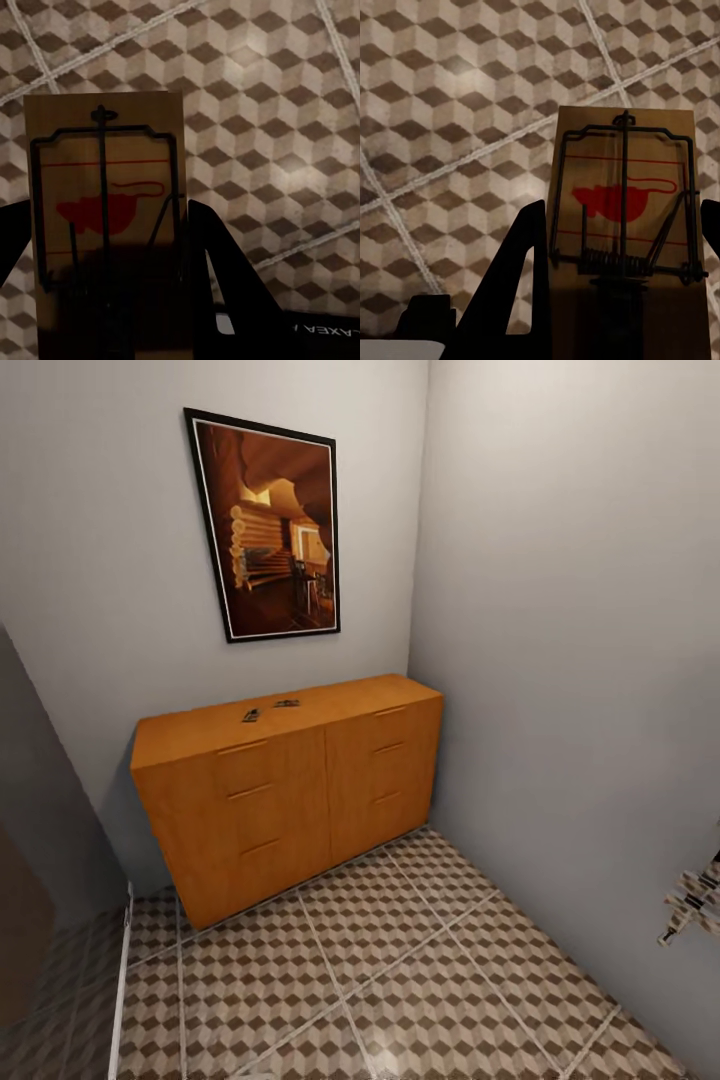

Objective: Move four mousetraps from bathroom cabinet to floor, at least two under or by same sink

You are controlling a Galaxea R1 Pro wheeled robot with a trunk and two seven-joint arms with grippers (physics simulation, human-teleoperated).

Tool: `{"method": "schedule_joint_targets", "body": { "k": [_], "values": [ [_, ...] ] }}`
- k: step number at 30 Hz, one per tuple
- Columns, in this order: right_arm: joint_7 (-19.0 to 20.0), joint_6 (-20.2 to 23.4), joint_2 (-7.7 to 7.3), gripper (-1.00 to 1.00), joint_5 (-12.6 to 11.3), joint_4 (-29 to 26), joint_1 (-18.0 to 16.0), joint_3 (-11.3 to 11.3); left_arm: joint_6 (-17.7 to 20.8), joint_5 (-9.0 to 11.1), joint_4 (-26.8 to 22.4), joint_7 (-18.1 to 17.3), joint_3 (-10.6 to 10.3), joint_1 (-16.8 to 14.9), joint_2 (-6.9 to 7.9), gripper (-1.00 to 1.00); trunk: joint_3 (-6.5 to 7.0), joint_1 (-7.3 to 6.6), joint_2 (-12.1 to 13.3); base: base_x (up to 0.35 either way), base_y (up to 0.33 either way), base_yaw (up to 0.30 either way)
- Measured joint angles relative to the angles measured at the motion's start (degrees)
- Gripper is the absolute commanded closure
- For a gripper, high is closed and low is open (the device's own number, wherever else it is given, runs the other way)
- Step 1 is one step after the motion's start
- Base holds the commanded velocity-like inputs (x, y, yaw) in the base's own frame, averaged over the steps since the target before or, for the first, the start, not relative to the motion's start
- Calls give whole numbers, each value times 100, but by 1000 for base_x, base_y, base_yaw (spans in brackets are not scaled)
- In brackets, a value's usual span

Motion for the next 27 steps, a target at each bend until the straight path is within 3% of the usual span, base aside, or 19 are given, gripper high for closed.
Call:
{"method": "schedule_joint_targets", "body": {
  "k": [10,27],
  "values": [
    [0,0,0,100,2,3,0,0,-5,1,-14,-5,-1,0,-3,100,-92,0,0,0,0,-20],
    [9,0,0,100,9,1,0,1,-6,0,-14,-5,-1,0,-4,100,-232,0,0,0,0,-154]
  ]
}}
